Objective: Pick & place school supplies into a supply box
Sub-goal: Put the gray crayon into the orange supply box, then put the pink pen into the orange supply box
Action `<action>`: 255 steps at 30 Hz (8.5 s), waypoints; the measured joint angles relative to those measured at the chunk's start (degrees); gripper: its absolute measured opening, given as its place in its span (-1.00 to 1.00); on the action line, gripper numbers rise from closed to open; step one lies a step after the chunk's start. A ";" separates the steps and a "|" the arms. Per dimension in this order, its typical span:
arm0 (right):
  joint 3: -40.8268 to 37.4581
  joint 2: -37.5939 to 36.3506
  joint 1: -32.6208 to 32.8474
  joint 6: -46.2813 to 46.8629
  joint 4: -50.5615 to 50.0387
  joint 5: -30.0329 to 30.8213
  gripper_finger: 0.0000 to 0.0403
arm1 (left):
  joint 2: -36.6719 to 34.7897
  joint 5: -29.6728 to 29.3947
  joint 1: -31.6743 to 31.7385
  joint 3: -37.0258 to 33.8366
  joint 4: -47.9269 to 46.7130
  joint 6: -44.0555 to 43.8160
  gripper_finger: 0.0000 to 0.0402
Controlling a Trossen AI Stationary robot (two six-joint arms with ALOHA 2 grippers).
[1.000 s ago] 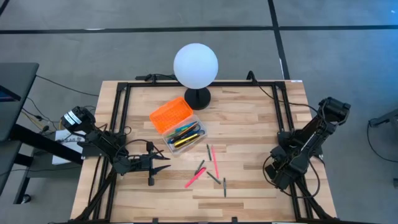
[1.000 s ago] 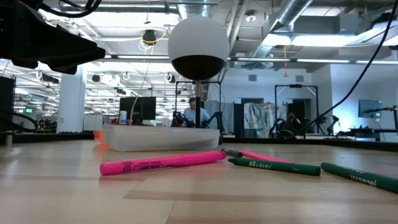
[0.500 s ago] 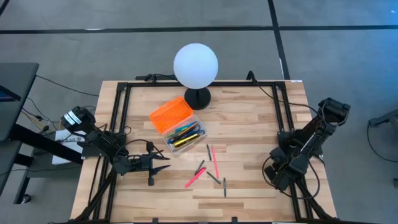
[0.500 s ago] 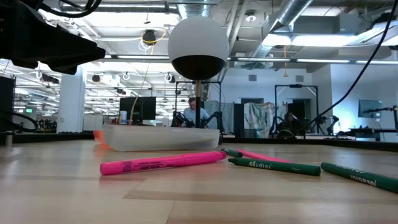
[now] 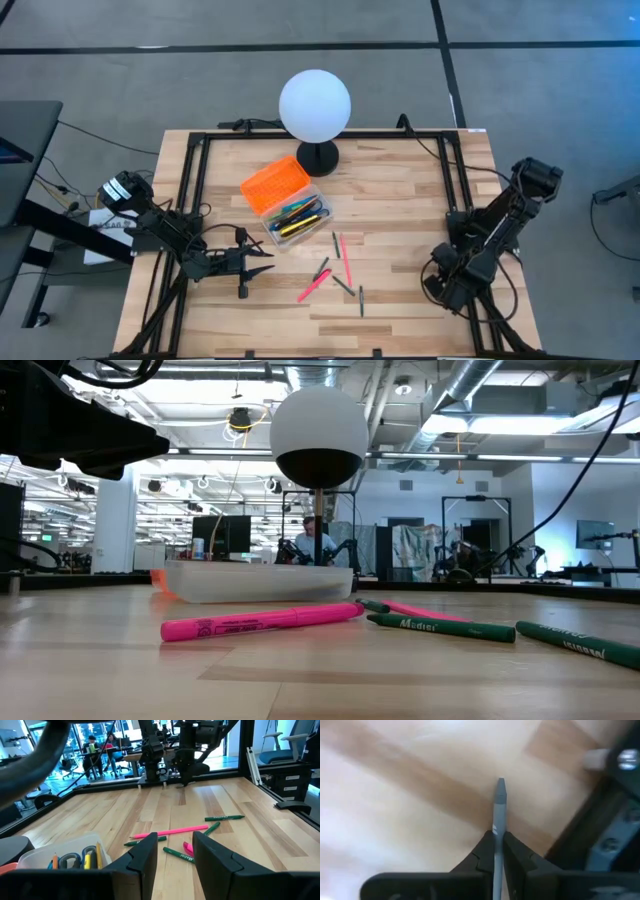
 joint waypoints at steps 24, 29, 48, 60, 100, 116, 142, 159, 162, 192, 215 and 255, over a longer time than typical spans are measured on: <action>1.24 0.20 -18.39 -51.06 29.66 14.75 -0.99 | 0.02 0.01 0.00 0.00 0.27 -0.16 -0.41; 1.24 0.17 -21.80 -62.77 35.58 17.01 -0.98 | 0.02 0.02 0.00 0.00 0.26 -0.21 -0.41; 1.24 0.11 -32.00 -105.73 66.23 19.25 -0.98 | 0.02 0.00 0.00 0.00 -0.22 -0.14 -0.41; 1.85 5.97 -43.28 -121.57 85.94 18.26 -0.97 | 0.02 -0.35 0.00 0.00 -0.29 0.40 -0.41; 24.12 28.22 -56.89 -130.46 65.71 17.24 -0.53 | 0.02 -0.46 0.02 0.00 -3.65 -0.24 -0.41; 19.65 20.99 -50.43 -128.93 56.37 22.64 -0.30 | 0.02 1.16 0.02 0.00 -4.22 -4.17 -0.41; -25.39 -18.51 -32.96 -124.62 96.06 23.21 -0.44 | 11.54 15.72 7.62 41.98 -66.80 -19.01 -0.41; -25.99 -13.62 -31.63 -124.27 97.78 23.29 -0.44 | 22.95 28.24 14.31 49.62 -72.58 -25.93 -0.41; -25.99 -12.80 -31.65 -124.08 98.77 23.29 -0.44 | 22.91 28.65 14.94 49.44 -73.57 -26.94 -0.41; -25.99 -4.51 -31.89 -120.97 104.31 23.27 -0.44 | 22.53 34.13 16.35 49.66 -86.25 -35.13 -0.86; -25.99 -4.50 -31.89 -120.51 104.97 23.27 -0.44 | 22.03 45.14 16.39 49.96 -94.33 -38.68 -0.78; -25.99 -4.55 -31.89 -116.90 103.13 23.27 -0.44 | 22.27 45.91 15.80 54.16 -102.99 -36.09 -0.81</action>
